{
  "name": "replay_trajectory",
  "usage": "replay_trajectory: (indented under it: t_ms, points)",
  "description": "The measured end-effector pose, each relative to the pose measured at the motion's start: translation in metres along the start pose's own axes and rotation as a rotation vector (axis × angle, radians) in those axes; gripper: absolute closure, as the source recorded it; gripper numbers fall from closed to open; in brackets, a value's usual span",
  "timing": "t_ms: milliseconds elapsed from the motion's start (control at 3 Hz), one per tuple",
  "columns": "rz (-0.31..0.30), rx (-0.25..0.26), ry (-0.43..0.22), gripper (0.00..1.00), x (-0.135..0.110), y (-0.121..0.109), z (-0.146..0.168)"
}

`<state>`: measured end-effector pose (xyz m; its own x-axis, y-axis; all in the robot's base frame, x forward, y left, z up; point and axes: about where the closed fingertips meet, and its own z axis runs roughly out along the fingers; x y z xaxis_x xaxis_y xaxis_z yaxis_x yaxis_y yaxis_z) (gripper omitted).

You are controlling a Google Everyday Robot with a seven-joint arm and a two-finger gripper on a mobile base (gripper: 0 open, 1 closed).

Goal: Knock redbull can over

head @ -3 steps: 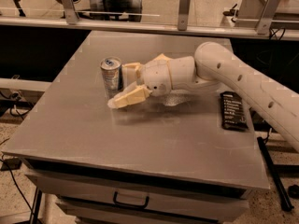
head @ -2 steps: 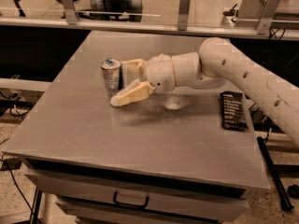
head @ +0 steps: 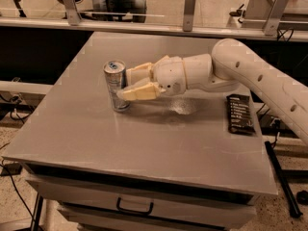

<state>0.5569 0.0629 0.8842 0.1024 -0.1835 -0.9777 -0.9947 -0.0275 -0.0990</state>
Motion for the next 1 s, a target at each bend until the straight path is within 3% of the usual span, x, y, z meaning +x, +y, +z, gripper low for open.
replay_trajectory:
  t_ms: [667,1000]
  points:
    - [0.02,-0.014,-0.01,0.69,0.0012,-0.0031,0.007]
    - [0.027,-0.014,-0.016,0.81,-0.0025,-0.0046,0.0075]
